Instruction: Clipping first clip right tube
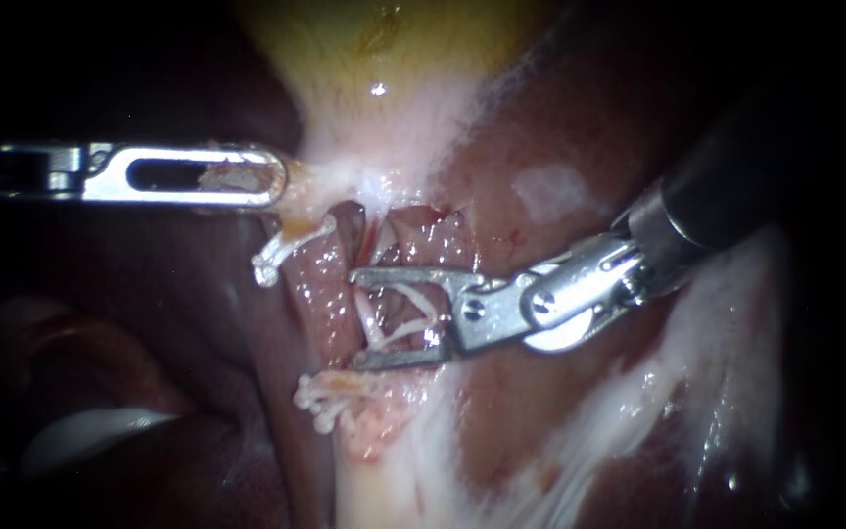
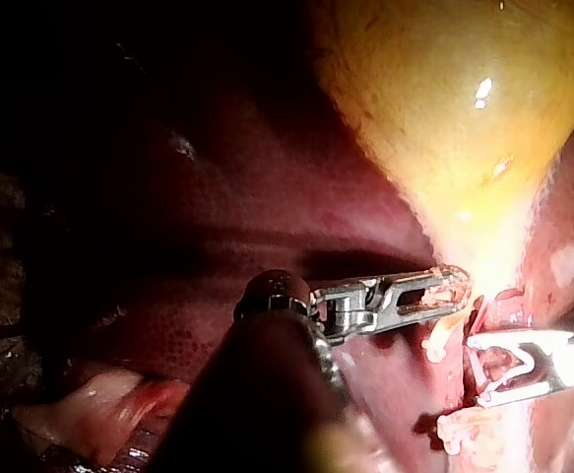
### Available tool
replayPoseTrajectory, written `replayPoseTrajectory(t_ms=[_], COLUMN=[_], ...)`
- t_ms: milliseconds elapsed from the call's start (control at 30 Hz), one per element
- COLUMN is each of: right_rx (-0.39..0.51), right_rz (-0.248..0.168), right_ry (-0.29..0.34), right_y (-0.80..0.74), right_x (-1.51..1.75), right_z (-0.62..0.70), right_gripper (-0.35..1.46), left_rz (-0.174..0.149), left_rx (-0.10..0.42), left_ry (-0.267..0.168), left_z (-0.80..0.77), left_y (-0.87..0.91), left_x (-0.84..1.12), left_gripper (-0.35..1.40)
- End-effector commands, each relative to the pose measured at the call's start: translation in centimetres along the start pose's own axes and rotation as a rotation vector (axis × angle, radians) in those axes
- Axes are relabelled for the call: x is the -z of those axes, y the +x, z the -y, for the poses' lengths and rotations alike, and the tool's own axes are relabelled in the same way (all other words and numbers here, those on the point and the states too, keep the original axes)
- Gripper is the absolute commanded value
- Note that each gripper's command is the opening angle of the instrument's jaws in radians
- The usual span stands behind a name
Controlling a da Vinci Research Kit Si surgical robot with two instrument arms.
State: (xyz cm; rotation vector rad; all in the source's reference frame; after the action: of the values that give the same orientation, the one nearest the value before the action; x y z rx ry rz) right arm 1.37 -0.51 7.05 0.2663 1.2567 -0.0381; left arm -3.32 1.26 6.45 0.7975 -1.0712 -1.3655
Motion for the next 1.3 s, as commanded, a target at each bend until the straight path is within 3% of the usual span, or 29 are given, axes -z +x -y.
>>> replayPoseTrajectory(t_ms=[33, 500, 1000, 1300], right_rx=[-0.005, -0.078, -0.359, -0.471], right_rz=[-0.003, -0.010, -0.051, -0.056], right_ry=[-0.002, -0.001, 0.010, 0.013], right_y=[-0.02, -0.14, -0.17, -0.18], right_x=[0.01, 0.12, 0.18, 0.19], right_z=[0.00, -0.04, -0.04, -0.05], right_gripper=[0.47, 0.47, 0.49, 0.49], left_rz=[0.000, 0.000, 0.000, 0.000], left_rx=[0.000, 0.000, 0.000, 0.000], left_ry=[0.000, 0.000, 0.000, -0.001], left_z=[0.00, 0.00, 0.00, 0.01], left_y=[0.00, 0.00, 0.00, 0.00], left_x=[0.00, 0.00, 0.00, 0.00], left_gripper=[-0.35, -0.35, -0.35, -0.35])
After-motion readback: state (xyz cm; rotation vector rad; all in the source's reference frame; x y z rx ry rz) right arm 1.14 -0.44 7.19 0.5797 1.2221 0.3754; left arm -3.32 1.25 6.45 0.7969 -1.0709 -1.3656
